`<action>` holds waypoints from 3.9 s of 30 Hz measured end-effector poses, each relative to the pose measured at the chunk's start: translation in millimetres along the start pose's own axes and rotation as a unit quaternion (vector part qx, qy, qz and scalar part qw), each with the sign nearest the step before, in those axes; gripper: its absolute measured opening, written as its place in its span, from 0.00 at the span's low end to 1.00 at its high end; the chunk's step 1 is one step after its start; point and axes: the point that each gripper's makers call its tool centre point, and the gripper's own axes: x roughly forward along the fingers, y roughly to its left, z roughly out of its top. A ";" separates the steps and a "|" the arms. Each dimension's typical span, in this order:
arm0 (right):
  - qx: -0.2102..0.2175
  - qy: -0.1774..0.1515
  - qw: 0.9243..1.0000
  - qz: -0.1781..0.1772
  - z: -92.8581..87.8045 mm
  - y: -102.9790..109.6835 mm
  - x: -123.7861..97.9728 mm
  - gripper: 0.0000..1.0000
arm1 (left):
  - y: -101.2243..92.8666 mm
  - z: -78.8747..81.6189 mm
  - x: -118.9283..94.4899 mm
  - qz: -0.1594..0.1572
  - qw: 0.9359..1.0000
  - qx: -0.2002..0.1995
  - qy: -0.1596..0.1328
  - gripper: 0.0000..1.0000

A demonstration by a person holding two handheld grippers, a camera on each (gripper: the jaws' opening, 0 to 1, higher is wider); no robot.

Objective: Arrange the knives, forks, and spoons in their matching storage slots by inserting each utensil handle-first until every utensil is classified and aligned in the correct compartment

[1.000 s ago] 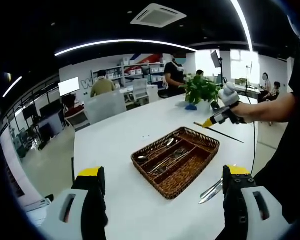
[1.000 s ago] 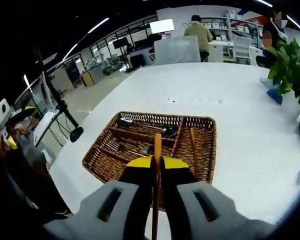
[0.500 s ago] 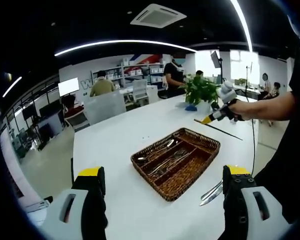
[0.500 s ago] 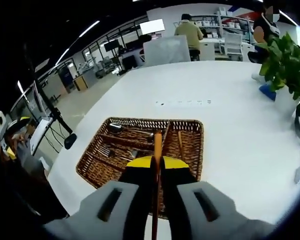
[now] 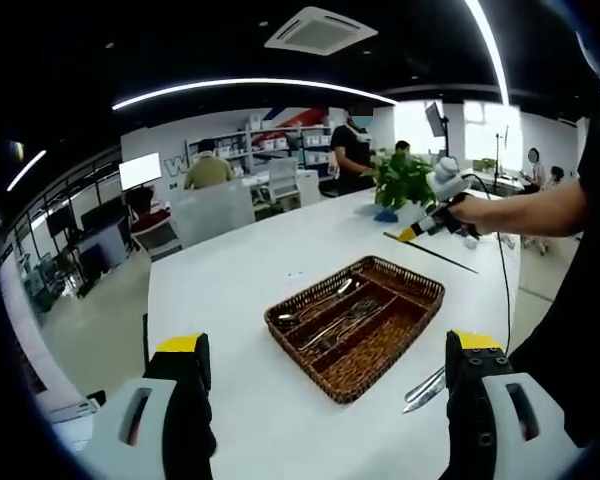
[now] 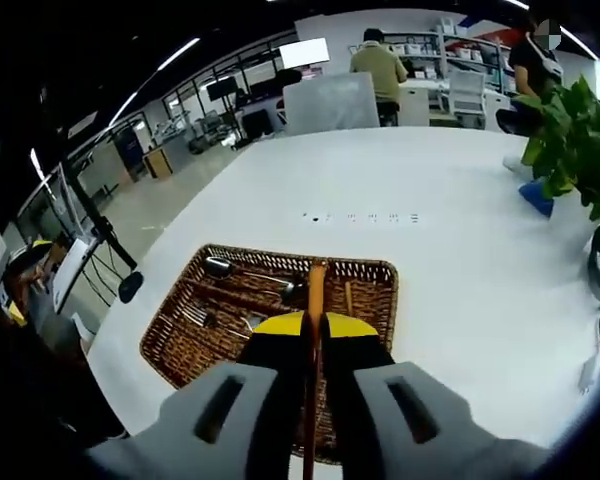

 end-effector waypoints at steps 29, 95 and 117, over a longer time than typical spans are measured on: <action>-0.024 -0.007 1.000 -0.010 35.0 -18.1 29.3 0.03 | 4.0 -6.7 -1.8 0.007 1.000 -0.007 0.010 0.99; -0.012 0.046 0.999 -0.025 -50.3 -29.1 135.9 0.04 | 15.0 -31.0 -19.9 0.036 0.997 -0.021 0.059 0.99; -0.067 0.054 0.996 -0.033 -61.8 -31.6 131.1 0.25 | 12.8 -35.4 -24.9 0.042 0.997 -0.026 0.063 0.99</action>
